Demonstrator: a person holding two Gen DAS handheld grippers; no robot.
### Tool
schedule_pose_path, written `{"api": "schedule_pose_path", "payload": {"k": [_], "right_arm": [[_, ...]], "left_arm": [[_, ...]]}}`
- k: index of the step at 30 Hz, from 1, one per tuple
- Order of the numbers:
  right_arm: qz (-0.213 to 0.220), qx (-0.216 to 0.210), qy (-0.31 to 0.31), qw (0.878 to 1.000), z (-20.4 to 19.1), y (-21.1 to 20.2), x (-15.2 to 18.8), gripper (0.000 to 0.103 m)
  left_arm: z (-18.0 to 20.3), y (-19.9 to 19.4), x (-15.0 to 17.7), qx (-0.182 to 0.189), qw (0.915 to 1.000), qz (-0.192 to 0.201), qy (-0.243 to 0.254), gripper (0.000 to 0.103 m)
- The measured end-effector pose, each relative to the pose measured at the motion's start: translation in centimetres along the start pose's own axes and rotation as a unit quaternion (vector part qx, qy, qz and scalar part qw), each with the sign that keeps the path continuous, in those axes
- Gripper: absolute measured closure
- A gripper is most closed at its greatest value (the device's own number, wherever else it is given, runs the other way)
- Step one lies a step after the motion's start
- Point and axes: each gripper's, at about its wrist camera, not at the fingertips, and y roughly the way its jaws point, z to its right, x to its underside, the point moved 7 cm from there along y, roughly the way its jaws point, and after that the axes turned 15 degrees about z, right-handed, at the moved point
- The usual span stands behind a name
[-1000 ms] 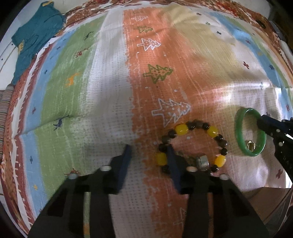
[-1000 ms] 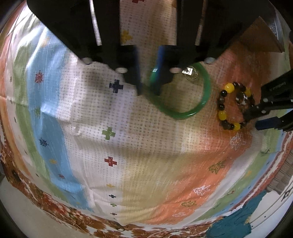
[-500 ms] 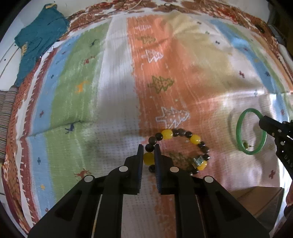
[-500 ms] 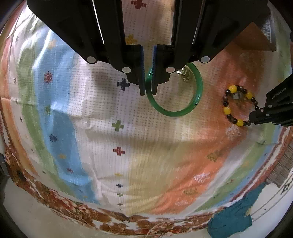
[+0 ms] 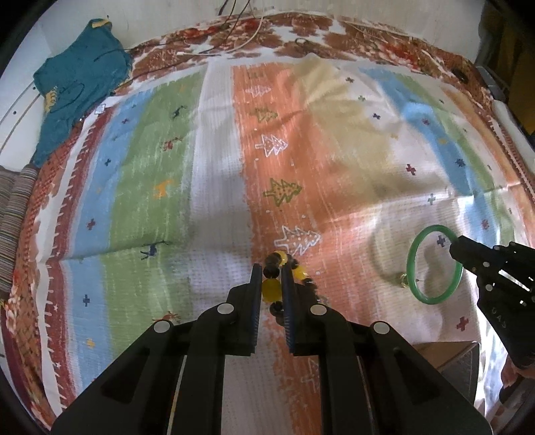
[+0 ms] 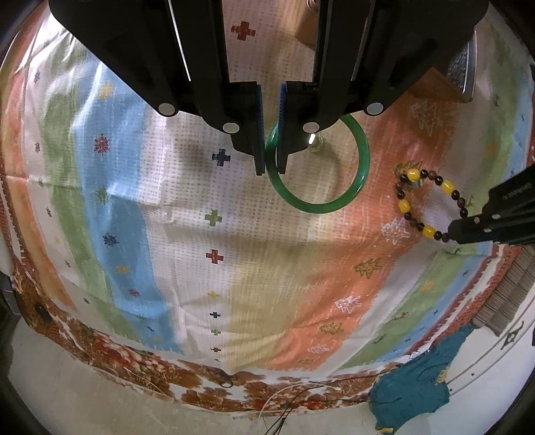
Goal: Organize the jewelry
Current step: 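Lift both held bracelets and carry them toward the silver tin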
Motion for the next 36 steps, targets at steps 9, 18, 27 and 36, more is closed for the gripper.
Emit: {"api": "schedule_pose_path", "payload": {"k": [9, 18, 27, 36], "right_arm": [[0.010, 0.002, 0.002, 1.000, 0.4, -1.9, -0.1, 0.095], [0.020, 0.004, 0.001, 1.000, 0.6, -3.7, -0.1, 0.095], [0.033, -0.001, 0.003, 0.999, 0.4, -5.7, 0.0, 0.095], [0.042, -0.008, 0.000, 0.999, -0.3, -7.5, 0.5, 0.095]], "left_arm": [[-0.3, -1.9, -0.5, -0.005, 0.9999, 0.016, 0.001, 0.092], [0.0, -4.0, -0.5, 0.000, 0.9996, 0.028, -0.006, 0.092], [1.3, -5.8, -0.4, 0.009, 0.9992, 0.039, 0.003, 0.092], [2.4, -8.1, -0.3, 0.025, 0.9982, 0.054, 0.005, 0.092]]}}
